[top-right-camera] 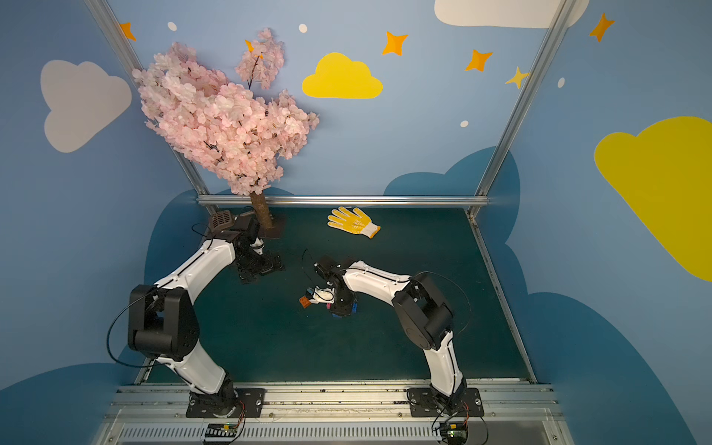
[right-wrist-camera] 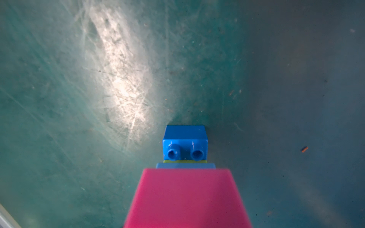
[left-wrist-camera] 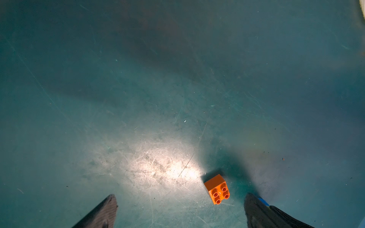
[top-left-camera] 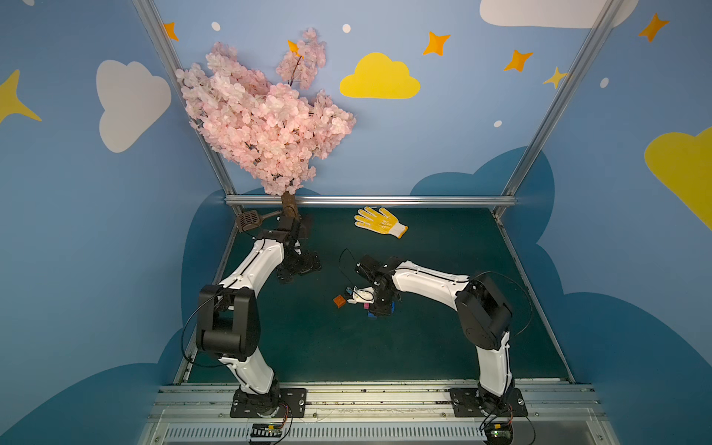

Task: Assemble the letter y with lego
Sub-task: Assemble the lego brick with the lego brick.

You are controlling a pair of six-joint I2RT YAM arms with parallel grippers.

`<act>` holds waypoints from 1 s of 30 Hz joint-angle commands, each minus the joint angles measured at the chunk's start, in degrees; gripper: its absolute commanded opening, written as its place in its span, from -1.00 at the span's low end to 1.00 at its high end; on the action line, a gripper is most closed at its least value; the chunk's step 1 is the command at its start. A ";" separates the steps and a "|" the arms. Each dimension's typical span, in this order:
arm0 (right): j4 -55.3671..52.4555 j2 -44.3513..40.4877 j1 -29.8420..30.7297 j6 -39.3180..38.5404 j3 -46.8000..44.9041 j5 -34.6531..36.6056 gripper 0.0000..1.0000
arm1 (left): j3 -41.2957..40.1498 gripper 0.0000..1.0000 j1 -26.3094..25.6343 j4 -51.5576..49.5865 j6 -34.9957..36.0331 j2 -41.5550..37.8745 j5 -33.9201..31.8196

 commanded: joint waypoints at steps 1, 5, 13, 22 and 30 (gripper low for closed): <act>1.28 2.49 -0.31 2.46 0.61 -3.34 -1.00 | -0.40 1.00 0.42 -0.16 0.18 -0.64 0.66; -1.56 3.58 -0.87 3.84 4.09 -5.21 -1.00 | -0.40 1.00 0.42 -0.16 0.10 -0.55 0.75; -2.36 5.89 0.20 1.06 4.61 2.95 -1.00 | -0.44 1.00 0.42 -0.16 0.16 -0.61 1.01; 3.44 4.46 2.34 0.94 -1.65 7.86 -1.00 | -0.40 1.00 0.59 -0.25 0.16 -0.79 0.75; 3.36 5.96 2.59 1.92 -1.60 6.90 -1.00 | -0.46 1.00 0.67 -0.25 0.08 -0.75 0.84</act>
